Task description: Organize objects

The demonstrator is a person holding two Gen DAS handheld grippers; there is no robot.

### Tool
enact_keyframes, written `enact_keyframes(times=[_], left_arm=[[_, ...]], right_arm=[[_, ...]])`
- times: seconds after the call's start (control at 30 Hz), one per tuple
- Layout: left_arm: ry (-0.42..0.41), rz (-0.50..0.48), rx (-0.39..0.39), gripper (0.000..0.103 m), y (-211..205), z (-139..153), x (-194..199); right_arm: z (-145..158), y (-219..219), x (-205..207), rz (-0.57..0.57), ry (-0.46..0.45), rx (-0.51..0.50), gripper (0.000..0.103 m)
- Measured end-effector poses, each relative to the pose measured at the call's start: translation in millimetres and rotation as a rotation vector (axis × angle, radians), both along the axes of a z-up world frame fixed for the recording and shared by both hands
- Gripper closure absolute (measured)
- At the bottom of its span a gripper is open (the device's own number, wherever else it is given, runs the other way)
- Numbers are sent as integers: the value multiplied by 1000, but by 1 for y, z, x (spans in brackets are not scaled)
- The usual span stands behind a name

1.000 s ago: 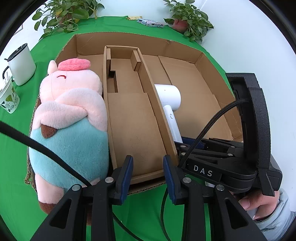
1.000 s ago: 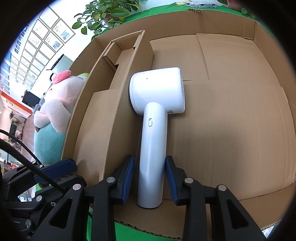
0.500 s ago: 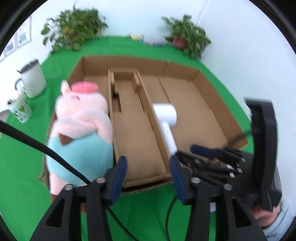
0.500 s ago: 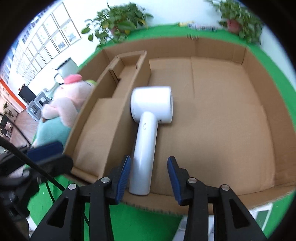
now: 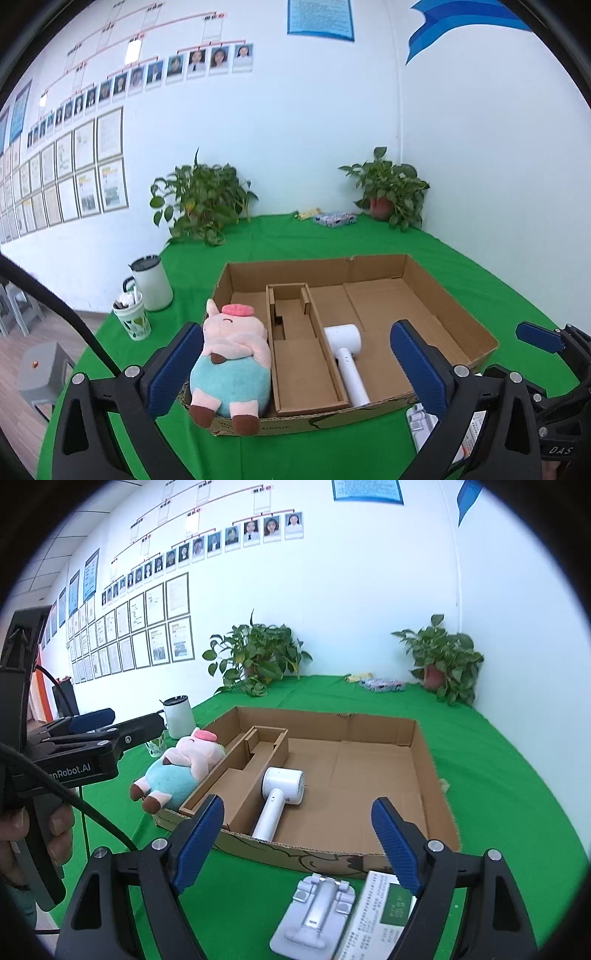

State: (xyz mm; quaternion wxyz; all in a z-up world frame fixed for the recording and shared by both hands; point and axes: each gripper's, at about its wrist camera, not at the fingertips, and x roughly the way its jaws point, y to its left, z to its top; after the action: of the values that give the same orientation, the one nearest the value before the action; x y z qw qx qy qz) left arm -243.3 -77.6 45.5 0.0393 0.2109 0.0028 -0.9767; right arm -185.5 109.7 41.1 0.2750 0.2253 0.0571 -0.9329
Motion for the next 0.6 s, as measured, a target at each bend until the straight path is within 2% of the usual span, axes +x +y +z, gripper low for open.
enact_keyframes(times=[0.13,0.2,0.23,0.27,0.3,0.33,0.37,0.4,0.43,0.47,0.5,0.53,0.57,0.6], left_arm=[[-4,-2,-25,1,15,6,19],[-35,-22,-10,7,21,6,25],[-53,-34,0,30,23,4,27],[-77,-47,9,65,25,2,30],[-121,-69,24,81,27,-3,28],[-153,-81,37,91,28,-7,28],[-168,-80,45,91,28,-11,28],[-162,-72,48,90,28,-13,32],[-149,-64,50,78,28,-13,36],[-139,-55,55,42,28,-13,39],[-128,-47,66,19,27,-13,41],[-98,-37,83,1,25,-13,44],[-56,-19,93,1,23,-11,51],[-38,-2,92,1,21,-9,56]], right_arm=[[-2,6,9,-3,-14,-11,21],[-4,11,13,0,-28,-23,21],[-4,14,16,-2,-28,-26,21],[-4,17,20,-3,-27,-29,21],[-4,20,23,-3,-25,-35,21],[-3,22,25,0,-19,-45,21],[-3,25,28,0,-12,-54,23],[-1,27,31,-2,-1,-64,33],[0,29,33,-14,10,-65,43],[1,31,35,-29,17,-59,44],[1,32,36,-33,21,-59,44],[2,33,37,-27,18,-68,44],[2,34,37,-29,15,-72,42],[2,34,37,-36,8,-69,29]])
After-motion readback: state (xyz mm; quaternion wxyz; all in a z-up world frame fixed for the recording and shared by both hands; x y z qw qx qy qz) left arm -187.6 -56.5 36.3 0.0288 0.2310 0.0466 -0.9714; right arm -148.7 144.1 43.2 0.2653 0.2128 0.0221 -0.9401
